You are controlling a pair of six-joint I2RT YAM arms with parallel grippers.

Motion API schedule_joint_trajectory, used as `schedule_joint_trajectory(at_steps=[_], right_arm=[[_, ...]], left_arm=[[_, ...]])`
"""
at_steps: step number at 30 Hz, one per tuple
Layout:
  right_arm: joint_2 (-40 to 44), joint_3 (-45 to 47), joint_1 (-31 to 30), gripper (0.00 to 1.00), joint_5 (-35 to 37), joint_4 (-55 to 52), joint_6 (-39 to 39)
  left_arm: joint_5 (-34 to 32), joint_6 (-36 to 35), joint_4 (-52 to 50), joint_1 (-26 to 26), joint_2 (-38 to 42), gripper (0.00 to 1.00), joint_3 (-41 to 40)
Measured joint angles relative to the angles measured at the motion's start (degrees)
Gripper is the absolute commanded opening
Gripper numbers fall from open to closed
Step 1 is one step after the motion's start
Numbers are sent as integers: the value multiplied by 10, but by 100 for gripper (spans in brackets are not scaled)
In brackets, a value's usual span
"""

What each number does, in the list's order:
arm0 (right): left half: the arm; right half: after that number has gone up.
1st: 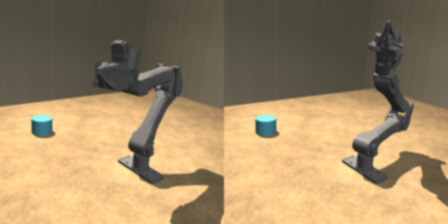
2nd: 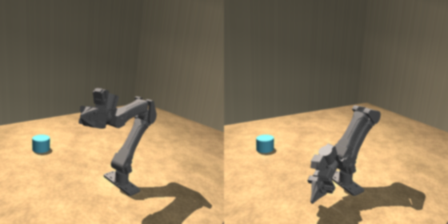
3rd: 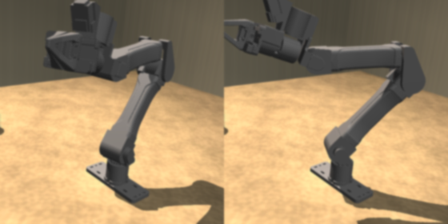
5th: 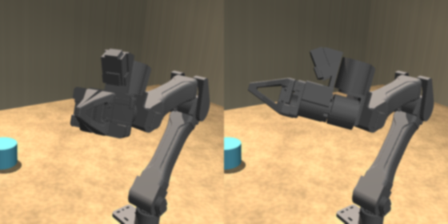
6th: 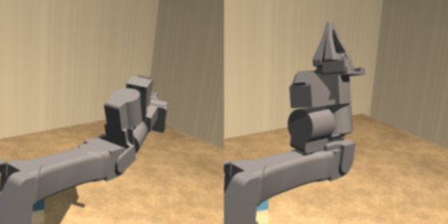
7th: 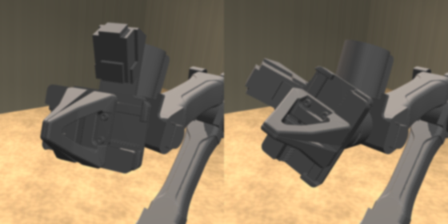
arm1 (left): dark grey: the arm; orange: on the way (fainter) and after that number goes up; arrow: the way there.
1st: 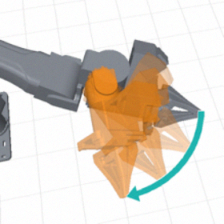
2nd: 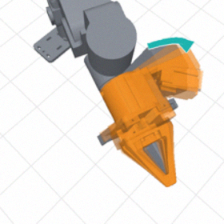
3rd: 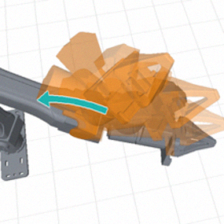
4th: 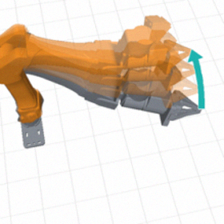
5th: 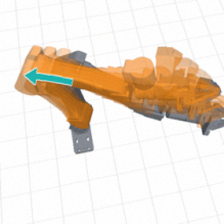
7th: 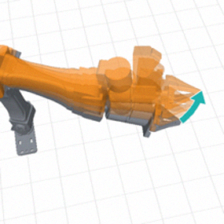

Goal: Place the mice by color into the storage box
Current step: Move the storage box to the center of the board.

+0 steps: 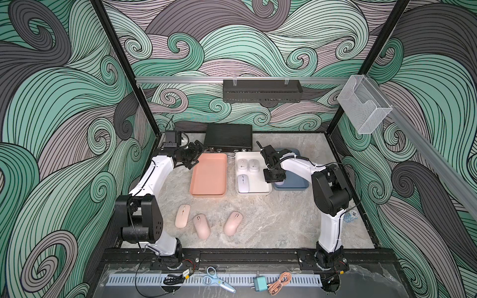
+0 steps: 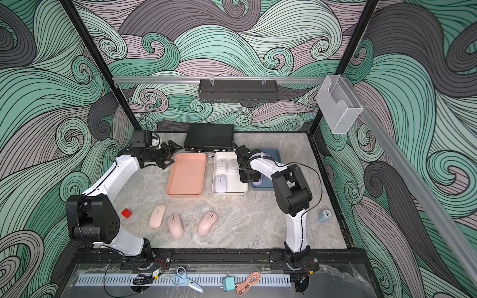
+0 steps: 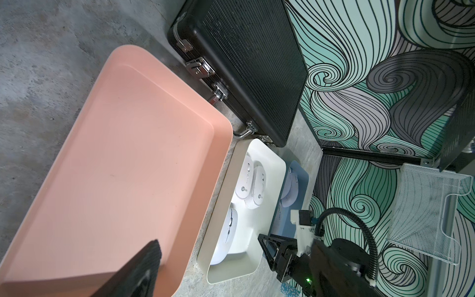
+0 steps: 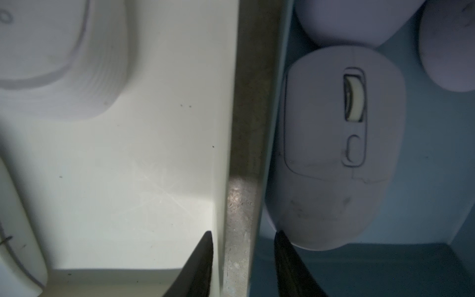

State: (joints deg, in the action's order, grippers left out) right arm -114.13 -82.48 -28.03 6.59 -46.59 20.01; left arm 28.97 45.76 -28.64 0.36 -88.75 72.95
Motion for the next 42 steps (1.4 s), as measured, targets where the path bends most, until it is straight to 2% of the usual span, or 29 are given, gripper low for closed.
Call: schedule_joint_trajectory(at_steps=[7, 16, 26, 31, 34, 36, 39, 42], right_arm=[[20, 33, 0, 17, 8, 16, 17], [43, 61, -1, 7, 29, 36, 41], [81, 117, 19, 5, 39, 57, 46], [99, 141, 46, 6, 40, 57, 41], [101, 144, 56, 16, 41, 55, 39], [101, 144, 59, 39, 42, 52, 36], [104, 144, 59, 52, 40, 46, 30], [125, 136, 56, 59, 38, 27, 27]], left_arm=[[1, 2, 1, 0, 0, 90, 0], [2, 3, 3, 0, 0, 90, 0], [2, 4, 4, -1, 0, 89, 0], [-5, 0, 3, -23, -10, 89, 0], [-16, -9, -4, -54, -28, 88, 1], [-19, -16, -12, -76, -44, 88, 1], [-33, -31, -27, -110, -64, 87, 4], [-55, -50, -51, -144, -86, 74, 22]])
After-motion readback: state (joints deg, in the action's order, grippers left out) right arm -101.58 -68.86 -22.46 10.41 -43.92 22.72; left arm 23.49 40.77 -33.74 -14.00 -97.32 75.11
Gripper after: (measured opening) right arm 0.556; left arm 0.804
